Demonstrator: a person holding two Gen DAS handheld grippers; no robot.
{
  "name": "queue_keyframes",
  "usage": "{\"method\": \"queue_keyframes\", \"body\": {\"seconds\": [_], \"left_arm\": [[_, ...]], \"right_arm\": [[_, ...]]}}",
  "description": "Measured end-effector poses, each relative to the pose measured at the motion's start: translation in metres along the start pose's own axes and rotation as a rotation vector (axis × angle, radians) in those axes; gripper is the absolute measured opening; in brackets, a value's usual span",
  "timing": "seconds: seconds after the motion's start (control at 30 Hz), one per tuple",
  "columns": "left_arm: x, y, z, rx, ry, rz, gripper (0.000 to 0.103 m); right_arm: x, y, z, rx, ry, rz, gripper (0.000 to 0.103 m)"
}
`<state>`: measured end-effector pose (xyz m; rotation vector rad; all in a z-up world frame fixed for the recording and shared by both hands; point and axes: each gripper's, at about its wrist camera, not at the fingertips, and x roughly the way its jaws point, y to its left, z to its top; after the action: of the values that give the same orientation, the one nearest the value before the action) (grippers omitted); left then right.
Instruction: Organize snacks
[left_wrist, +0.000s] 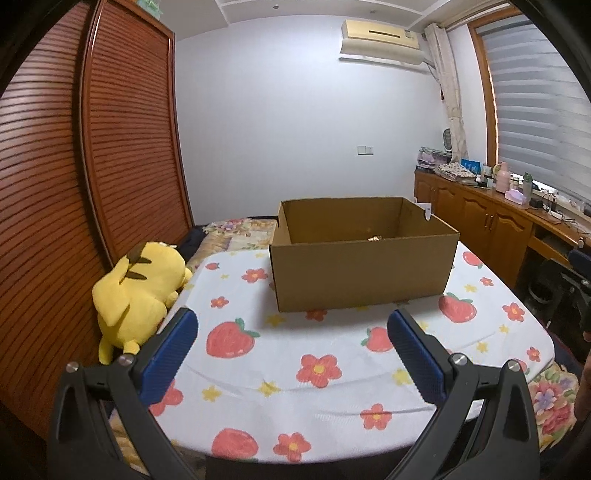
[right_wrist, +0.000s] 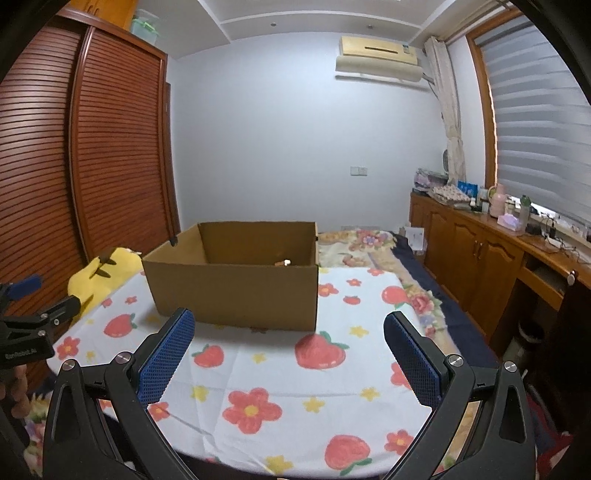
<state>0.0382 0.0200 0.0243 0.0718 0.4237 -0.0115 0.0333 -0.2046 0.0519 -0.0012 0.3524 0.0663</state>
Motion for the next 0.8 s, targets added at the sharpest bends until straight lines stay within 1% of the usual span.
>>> {"method": "queue_keyframes", "body": {"seconds": [0.17, 0.8], "left_arm": [[0.0058, -0.0001, -0.0036, 0.000, 0.013, 0.002, 0.103], [0.0061, 0.0009, -0.0050, -0.001, 0.006, 0.007, 0.103]], "right_arm": [[0.0049, -0.0023, -0.0072, 0.004, 0.020, -0.008, 0.103], [0.0039, -0.0001, -0.0058, -0.005, 0.016, -0.005, 0.103]]}}
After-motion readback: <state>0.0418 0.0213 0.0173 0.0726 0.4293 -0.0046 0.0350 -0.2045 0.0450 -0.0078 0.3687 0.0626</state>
